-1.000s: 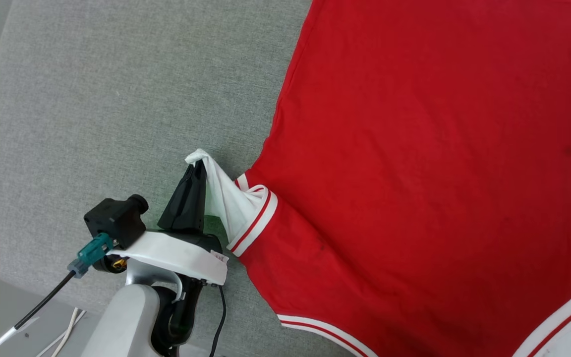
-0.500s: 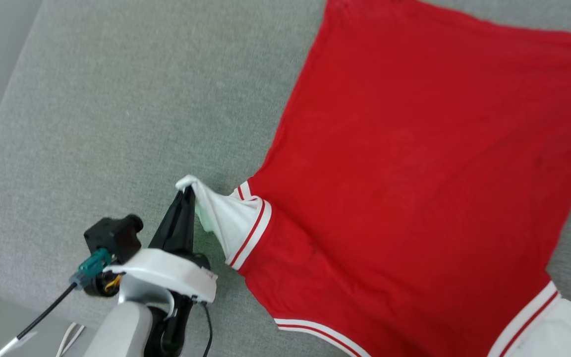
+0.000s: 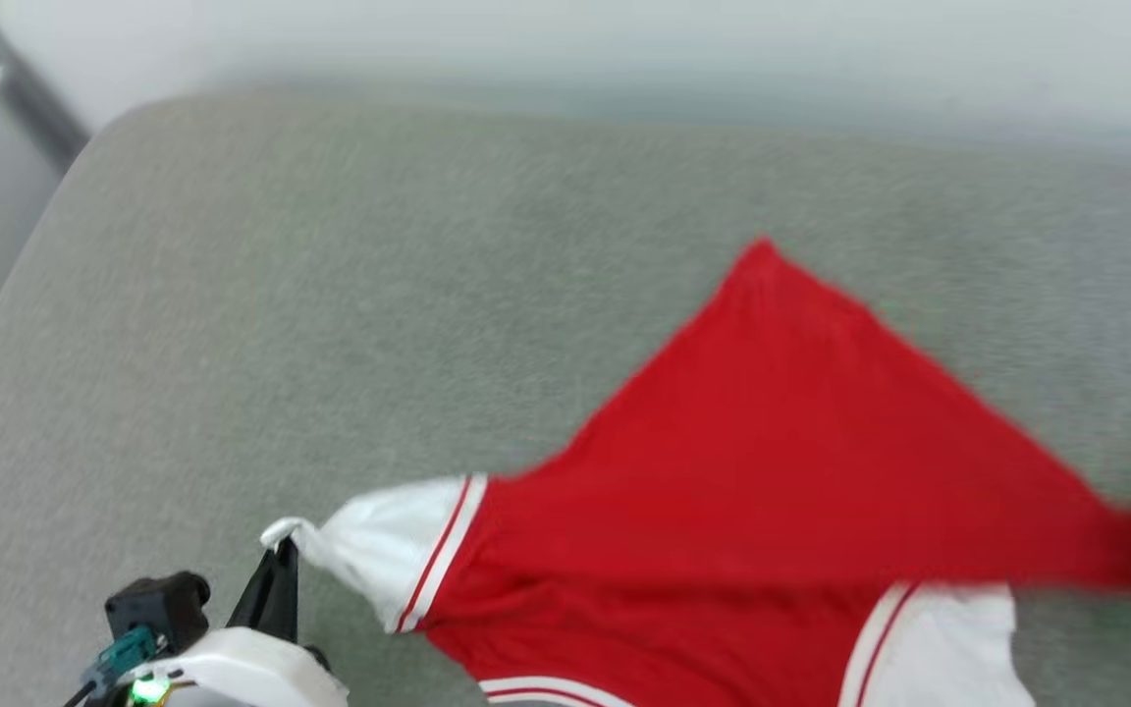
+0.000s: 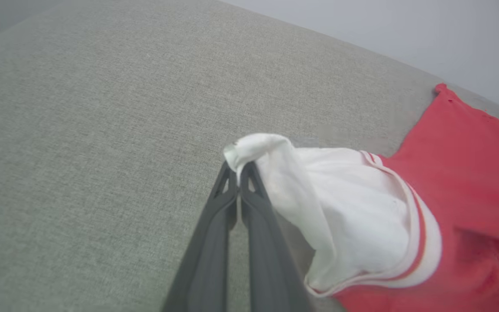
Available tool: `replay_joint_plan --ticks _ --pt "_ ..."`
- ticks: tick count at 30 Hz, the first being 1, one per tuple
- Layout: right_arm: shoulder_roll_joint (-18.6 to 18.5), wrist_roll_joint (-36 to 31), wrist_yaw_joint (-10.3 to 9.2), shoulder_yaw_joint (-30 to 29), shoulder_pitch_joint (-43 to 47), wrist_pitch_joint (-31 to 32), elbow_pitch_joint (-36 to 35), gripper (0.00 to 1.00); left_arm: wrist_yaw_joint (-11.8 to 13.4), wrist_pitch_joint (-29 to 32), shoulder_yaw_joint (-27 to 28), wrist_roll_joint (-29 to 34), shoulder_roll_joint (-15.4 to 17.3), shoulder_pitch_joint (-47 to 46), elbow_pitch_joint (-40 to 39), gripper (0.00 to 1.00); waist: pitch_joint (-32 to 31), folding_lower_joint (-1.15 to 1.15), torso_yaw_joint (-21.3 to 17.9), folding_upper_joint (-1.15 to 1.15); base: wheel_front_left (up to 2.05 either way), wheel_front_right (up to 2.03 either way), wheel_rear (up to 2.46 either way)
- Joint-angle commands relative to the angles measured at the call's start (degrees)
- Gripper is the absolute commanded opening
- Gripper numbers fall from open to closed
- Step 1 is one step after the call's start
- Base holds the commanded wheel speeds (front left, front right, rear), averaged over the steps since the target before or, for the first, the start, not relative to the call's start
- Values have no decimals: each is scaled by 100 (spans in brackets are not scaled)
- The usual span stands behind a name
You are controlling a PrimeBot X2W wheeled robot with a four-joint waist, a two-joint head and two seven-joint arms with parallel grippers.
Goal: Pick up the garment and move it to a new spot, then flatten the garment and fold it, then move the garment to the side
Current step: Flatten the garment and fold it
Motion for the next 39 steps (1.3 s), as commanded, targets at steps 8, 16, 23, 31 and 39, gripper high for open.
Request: replay_joint_plan --ticks 8,16,23,31,39 --pt "548 302 -6 -385 2542 435 -1010 0 244 168 105 -89 117 522 -194 0 -740 1 -828 0 0 0 0" --pt "1295 361 -5 -903 3159 90 -1560 100 281 256 43 -110 121 585 -296 0 -722 1 -967 0 0 0 0" --pt "1377 198 -5 -1154 2358 -1858 -1774 100 208 341 -58 -36 186 273 -447 0 -390 1 -869 0 0 0 0" --pt "1594 92 -5 -930 1184 -3877 -1282 100 109 282 -155 42 132 -326 -527 0 185 1 -609 0 0 0 0" --pt "1214 130 -5 -187 2 -3251 -745 100 -57 135 -339 173 25 -941 -574 0 863 1 -318 0 0 0 0"
